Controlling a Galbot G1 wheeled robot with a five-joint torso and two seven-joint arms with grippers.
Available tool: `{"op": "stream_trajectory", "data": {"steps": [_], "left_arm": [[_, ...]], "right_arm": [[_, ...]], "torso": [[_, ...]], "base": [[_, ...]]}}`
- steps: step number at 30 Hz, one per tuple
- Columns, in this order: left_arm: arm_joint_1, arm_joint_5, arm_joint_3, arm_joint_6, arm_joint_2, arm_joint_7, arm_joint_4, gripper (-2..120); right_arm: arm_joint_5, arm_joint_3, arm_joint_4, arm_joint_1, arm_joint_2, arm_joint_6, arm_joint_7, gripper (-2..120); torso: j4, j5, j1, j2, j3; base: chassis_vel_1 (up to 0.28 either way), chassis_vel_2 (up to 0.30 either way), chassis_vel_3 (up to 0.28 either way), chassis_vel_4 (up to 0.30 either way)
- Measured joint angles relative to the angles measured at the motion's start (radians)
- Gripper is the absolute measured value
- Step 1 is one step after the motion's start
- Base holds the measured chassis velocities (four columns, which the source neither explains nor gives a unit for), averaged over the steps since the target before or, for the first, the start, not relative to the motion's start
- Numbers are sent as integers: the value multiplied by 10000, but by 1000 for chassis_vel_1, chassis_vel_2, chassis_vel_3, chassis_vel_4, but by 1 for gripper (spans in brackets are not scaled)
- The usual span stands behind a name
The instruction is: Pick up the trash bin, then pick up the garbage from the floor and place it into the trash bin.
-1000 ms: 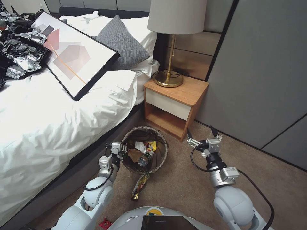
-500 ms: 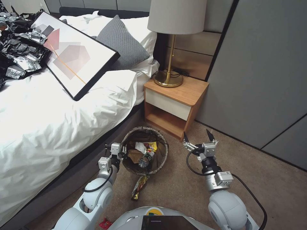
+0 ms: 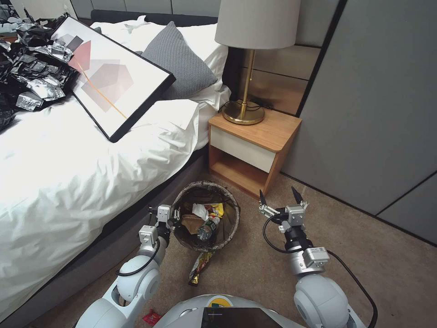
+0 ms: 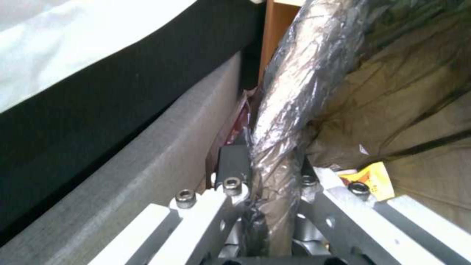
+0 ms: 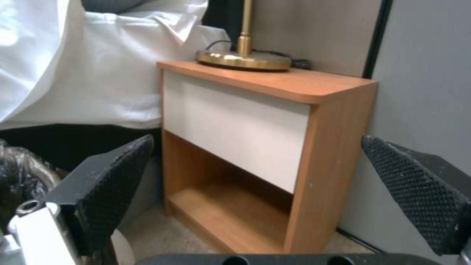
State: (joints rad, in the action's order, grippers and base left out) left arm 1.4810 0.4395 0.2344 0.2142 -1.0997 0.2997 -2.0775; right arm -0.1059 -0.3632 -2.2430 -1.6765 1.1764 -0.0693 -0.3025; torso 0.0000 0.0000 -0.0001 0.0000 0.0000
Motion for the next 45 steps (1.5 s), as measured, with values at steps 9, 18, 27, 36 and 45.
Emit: {"op": "stream_trajectory", "data": {"steps": [9,18,27,36,45], "left_arm": [[38,-38,79,-7,-34,-2,-13,3],[21,-58,64,-8,-102,5,-4,3],[38,-63,97,-27,-108,6,18,3],[28,-60,125,-38,-138,5,73,3],[-4,-60,73,-41,-142,2,107,3]], "right_arm": [[-6,64,13,89,32,29,-41,100],[-32,84,39,107,-36,54,-62,100],[-47,151,51,158,13,100,-68,100],[-101,152,54,230,-20,139,-75,100],[-125,164,83,248,-71,157,-100,100]], "torso": [[-1,0,0,0,0],[-1,0,0,0,0],[0,0,0,0,1],[-2,-1,0,0,1],[-1,-1,1,0,1]], "base": [[0,0,0,0],[0,0,0,0],[14,15,22,15],[3,5,6,7],[60,55,57,59]]}}
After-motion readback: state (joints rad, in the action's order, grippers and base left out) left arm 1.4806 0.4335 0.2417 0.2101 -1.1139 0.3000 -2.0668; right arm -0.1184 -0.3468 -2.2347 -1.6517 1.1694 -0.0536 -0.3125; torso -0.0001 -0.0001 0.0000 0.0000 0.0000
